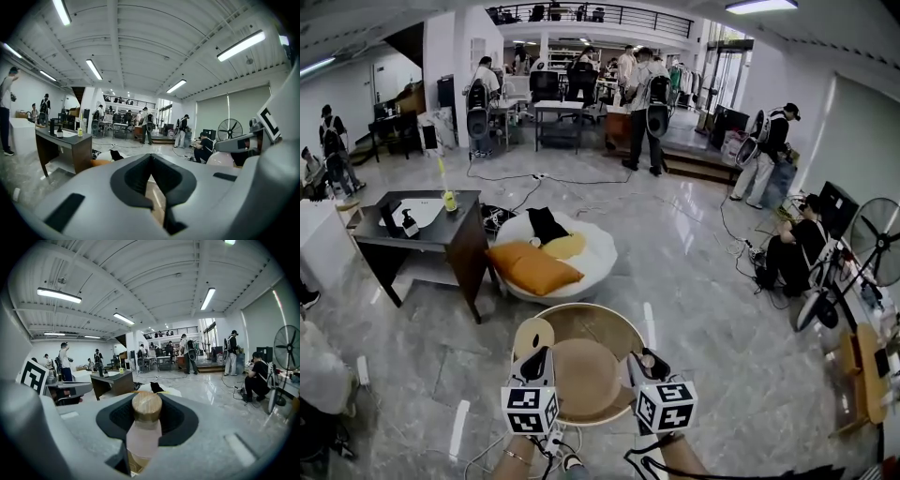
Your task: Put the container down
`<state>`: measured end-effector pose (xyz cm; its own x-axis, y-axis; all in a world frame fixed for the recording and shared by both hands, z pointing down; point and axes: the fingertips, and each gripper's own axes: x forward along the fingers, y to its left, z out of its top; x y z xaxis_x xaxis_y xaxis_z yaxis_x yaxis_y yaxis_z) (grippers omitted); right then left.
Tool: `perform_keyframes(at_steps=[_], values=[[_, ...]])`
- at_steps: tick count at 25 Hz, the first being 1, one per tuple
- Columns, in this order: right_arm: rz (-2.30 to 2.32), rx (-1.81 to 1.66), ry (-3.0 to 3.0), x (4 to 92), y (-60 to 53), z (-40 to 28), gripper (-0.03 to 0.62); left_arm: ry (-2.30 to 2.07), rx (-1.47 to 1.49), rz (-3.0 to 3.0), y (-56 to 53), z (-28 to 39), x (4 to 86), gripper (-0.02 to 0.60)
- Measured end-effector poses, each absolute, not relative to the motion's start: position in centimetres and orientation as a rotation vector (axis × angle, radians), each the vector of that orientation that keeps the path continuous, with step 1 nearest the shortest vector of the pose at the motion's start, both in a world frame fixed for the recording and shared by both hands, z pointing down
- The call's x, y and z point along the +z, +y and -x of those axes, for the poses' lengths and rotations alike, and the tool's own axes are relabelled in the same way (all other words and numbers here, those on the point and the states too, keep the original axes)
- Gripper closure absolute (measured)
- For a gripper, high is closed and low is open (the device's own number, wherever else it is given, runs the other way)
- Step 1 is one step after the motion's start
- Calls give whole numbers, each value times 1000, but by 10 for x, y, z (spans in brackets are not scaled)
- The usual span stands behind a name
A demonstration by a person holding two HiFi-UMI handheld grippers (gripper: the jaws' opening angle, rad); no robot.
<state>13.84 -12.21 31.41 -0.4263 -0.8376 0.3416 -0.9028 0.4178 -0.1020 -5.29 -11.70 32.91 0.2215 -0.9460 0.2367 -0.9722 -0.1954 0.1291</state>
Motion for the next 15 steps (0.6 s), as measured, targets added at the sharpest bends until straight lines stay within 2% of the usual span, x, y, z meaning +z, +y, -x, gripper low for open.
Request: perform_keyframes(at_steps=[15], values=[[-1426,411,-2445,332,-159,-126,473,-1818,165,-2177,-142,59,347,589]])
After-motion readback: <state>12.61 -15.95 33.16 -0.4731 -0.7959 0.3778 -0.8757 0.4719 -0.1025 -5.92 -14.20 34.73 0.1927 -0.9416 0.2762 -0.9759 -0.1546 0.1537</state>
